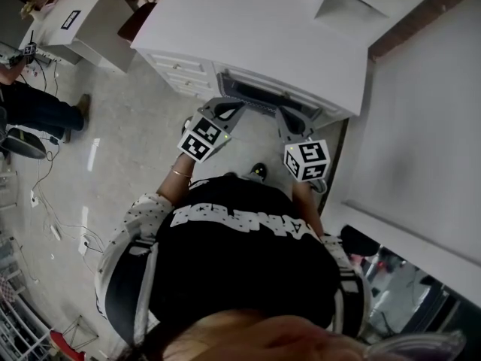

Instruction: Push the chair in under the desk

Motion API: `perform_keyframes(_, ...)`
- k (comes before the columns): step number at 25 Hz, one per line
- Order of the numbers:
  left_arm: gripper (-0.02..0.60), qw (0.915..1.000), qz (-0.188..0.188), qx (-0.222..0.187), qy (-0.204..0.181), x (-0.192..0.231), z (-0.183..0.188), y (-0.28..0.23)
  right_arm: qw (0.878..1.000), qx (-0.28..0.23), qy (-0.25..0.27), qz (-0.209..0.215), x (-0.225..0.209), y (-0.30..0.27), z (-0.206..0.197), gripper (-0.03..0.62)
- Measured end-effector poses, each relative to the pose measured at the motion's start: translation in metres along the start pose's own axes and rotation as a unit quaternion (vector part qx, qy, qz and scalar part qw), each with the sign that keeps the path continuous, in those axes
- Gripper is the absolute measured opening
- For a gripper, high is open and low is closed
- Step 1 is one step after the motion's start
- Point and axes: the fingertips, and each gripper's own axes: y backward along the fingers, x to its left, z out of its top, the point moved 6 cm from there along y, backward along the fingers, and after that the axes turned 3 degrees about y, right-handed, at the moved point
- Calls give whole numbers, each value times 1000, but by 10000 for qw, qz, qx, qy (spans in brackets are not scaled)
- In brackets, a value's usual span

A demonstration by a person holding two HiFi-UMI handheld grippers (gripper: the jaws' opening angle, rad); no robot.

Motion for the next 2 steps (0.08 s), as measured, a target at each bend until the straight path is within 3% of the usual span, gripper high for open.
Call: perform_keyframes(2,34,10000,-2,4,-8,2,1,1,10000,-11,7,-2,1,-1,2,31)
